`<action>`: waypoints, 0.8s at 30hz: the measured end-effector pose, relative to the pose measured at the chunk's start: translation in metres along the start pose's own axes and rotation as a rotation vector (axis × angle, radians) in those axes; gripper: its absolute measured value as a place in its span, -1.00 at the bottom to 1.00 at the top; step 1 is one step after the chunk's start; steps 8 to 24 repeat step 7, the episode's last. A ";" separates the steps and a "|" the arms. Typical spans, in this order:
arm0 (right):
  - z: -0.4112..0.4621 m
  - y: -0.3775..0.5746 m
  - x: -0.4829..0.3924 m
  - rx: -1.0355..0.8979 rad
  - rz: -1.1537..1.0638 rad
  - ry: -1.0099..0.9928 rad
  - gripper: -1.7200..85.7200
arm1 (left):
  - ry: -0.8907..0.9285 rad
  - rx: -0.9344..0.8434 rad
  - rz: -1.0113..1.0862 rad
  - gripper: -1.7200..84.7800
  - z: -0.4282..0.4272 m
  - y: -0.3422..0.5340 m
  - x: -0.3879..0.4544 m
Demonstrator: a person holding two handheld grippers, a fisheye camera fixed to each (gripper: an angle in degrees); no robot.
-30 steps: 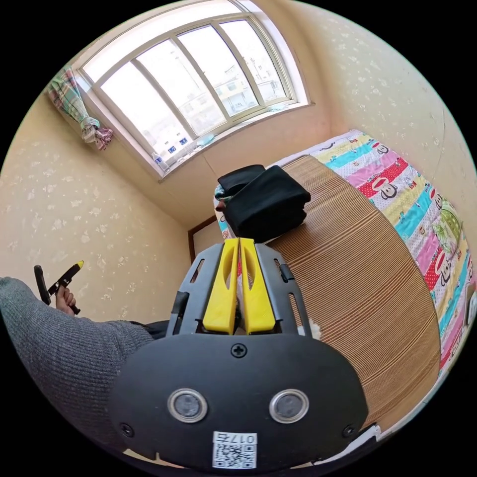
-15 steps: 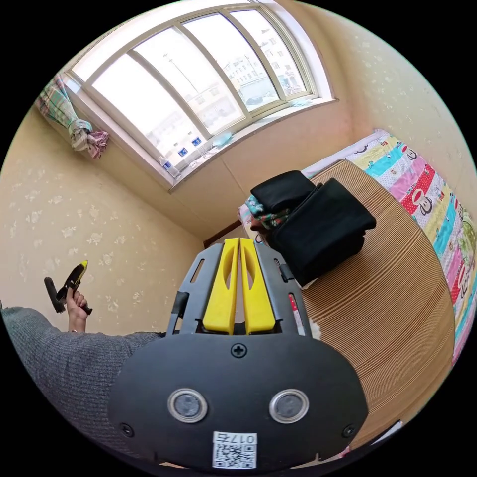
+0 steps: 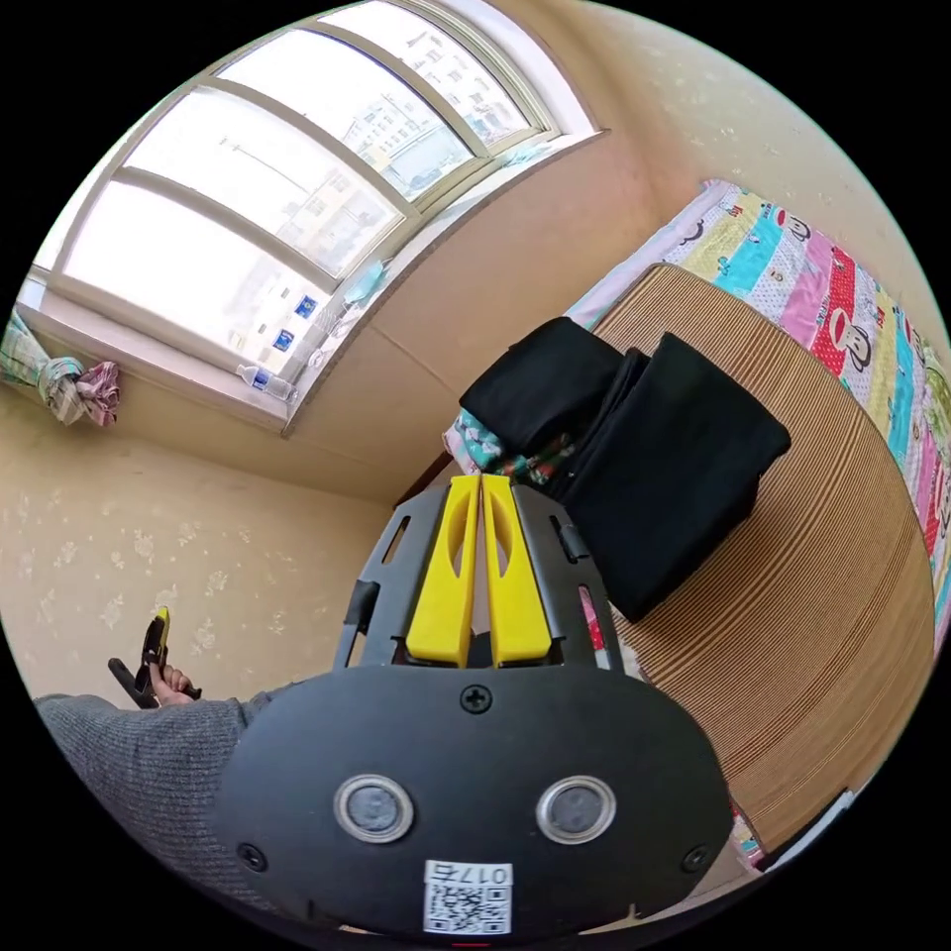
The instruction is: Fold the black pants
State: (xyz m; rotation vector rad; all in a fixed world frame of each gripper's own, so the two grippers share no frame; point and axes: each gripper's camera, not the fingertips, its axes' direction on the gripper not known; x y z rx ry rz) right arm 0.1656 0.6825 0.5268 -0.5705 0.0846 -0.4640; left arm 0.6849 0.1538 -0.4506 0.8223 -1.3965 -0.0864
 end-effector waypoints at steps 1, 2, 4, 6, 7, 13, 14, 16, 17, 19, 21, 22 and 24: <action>0.020 -0.009 0.013 -0.016 -0.027 0.023 -0.93 | 0.004 0.012 -0.001 -0.98 0.004 -0.009 0.002; 0.031 -0.013 0.021 -0.029 -0.031 0.036 -0.93 | 0.016 0.029 -0.007 -0.98 0.013 -0.027 0.007; 0.077 -0.024 0.064 -0.116 0.036 0.085 -0.90 | 0.043 0.038 -0.011 -0.98 0.028 -0.055 0.016; 0.109 -0.026 0.101 -0.151 0.093 0.111 -0.85 | 0.098 0.019 0.032 -0.98 0.054 -0.093 0.035; 0.128 -0.022 0.127 -0.155 0.128 0.103 -0.81 | 0.104 0.010 0.048 -0.98 0.060 -0.101 0.040; 0.128 -0.022 0.127 -0.155 0.128 0.103 -0.81 | 0.104 0.010 0.048 -0.98 0.060 -0.101 0.040; 0.128 -0.022 0.127 -0.155 0.128 0.103 -0.81 | 0.104 0.010 0.048 -0.98 0.060 -0.101 0.040; 0.128 -0.022 0.127 -0.155 0.128 0.103 -0.81 | 0.104 0.010 0.048 -0.98 0.060 -0.101 0.040; 0.128 -0.022 0.127 -0.155 0.128 0.103 -0.81 | 0.104 0.010 0.048 -0.98 0.060 -0.101 0.040; 0.128 -0.022 0.127 -0.155 0.128 0.103 -0.81 | 0.104 0.010 0.048 -0.98 0.060 -0.101 0.040; 0.128 -0.022 0.127 -0.155 0.128 0.103 -0.81 | 0.104 0.010 0.048 -0.98 0.060 -0.101 0.040; 0.128 -0.022 0.127 -0.155 0.128 0.103 -0.81 | 0.104 0.010 0.048 -0.98 0.060 -0.101 0.040; 0.128 -0.022 0.127 -0.155 0.128 0.103 -0.81 | 0.104 0.010 0.048 -0.98 0.060 -0.101 0.040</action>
